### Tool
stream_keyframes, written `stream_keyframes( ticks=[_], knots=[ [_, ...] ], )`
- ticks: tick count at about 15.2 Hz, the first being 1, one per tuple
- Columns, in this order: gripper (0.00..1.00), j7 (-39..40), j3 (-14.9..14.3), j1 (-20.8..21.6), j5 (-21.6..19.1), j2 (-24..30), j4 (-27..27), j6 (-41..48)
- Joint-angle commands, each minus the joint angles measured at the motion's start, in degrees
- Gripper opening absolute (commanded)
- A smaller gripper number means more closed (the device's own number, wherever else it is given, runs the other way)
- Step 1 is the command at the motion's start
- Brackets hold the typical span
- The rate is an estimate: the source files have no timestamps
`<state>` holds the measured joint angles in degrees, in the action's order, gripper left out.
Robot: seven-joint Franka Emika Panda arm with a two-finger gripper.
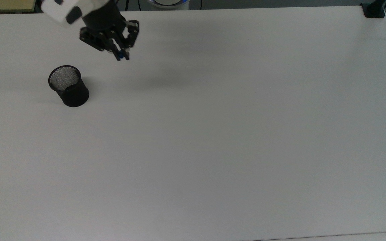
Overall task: Remove the marker
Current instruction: 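Carry the marker away from the cup and lower it to the table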
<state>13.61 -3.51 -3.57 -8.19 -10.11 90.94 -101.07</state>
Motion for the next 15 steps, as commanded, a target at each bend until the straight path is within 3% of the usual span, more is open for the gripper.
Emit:
stream_keyframes(
  ticks=[1,6,12,13,14,15],
  knots=[
    [0.0,-5.78,-0.27,5.41,-0.95,-5.34,-0.59,-2.1],
    [0.0,-11.14,-0.18,10.77,-0.16,-12.99,1.34,-13.0],
    [0.04,-15.53,-0.1,13.77,3.79,-17.48,2.39,-17.48],
    [0.13,-16.32,-0.09,13.77,4.06,-17.48,2.75,-18.1],
    [0.37,-16.68,-0.09,13.77,4.06,-17.48,2.92,-18.2],
    [0.91,-16.95,-0.09,13.77,4.06,-17.4,2.93,-18.11]
  ],
)
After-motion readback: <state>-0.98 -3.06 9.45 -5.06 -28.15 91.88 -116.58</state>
